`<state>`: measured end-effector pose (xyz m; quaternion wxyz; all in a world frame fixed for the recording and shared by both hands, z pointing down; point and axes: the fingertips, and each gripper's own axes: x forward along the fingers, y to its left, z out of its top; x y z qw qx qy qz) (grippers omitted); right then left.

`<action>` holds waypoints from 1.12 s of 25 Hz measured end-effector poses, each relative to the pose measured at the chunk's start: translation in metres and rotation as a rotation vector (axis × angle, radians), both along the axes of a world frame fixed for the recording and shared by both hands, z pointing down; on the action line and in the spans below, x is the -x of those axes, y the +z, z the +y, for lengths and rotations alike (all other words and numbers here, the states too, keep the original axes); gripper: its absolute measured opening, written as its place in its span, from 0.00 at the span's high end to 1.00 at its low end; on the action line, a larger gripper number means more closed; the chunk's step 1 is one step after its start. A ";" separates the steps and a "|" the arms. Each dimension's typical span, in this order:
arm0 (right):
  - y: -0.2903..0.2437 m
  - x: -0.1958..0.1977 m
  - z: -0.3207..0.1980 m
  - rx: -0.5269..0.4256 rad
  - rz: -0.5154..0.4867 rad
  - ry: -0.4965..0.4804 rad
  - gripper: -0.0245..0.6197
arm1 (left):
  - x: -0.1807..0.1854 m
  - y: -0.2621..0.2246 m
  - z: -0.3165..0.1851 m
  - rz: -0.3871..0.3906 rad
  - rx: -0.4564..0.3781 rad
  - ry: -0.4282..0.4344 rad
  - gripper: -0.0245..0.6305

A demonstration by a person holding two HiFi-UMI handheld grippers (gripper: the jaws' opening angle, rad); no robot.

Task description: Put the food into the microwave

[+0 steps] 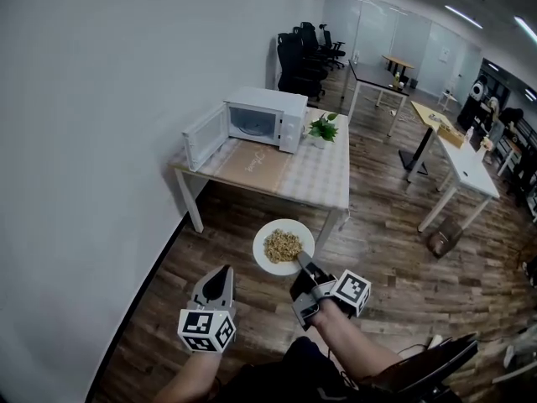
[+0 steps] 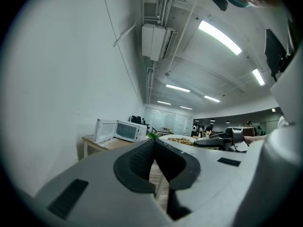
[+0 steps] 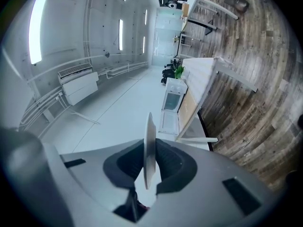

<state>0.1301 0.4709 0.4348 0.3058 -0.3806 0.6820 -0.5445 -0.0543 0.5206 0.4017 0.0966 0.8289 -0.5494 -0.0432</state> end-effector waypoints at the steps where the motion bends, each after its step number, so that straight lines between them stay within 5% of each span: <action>1: 0.001 0.002 -0.004 -0.001 -0.001 0.000 0.87 | 0.002 0.000 -0.002 -0.010 -0.002 0.002 0.95; 28: 0.006 0.013 -0.230 -0.020 -0.095 -0.082 0.87 | 0.000 0.002 -0.220 -0.061 0.059 -0.050 0.95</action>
